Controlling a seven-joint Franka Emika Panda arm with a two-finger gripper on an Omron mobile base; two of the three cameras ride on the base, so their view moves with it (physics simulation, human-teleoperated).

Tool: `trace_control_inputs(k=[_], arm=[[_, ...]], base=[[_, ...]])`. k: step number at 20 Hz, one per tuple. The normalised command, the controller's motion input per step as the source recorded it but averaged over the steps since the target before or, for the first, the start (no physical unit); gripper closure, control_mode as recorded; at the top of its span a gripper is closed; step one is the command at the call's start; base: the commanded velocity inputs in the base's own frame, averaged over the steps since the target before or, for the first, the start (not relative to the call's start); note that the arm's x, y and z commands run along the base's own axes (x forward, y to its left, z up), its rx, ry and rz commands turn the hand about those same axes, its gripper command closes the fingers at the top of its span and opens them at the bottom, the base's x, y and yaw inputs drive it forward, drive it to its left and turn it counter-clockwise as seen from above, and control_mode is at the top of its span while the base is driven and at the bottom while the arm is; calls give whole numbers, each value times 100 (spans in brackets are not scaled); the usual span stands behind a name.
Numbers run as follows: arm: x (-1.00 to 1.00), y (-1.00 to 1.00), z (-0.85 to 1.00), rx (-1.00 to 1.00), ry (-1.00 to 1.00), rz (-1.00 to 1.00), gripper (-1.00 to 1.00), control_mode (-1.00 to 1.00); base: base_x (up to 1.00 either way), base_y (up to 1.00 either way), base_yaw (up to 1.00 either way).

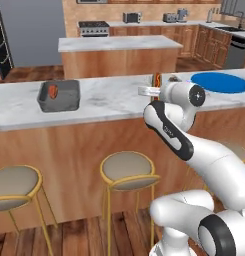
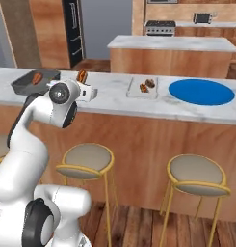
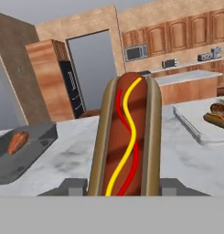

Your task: Place one cooked food and one vegetable from the large plate to each tupperware container.

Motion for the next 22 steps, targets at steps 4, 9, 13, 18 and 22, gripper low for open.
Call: trace_control_inputs(k=[4, 9, 13, 18, 22], arm=[[0, 0, 0, 0, 0, 0, 100, 100], [0, 0, 0, 0, 0, 0, 100, 100], [0, 0, 0, 0, 0, 0, 100, 100], [0, 0, 0, 0, 0, 0, 100, 100], [0, 0, 0, 0, 0, 0, 100, 100]], base=[[1, 100, 0], [66, 100, 8], [80, 67, 10], [99, -4, 14], [57, -46, 6]])
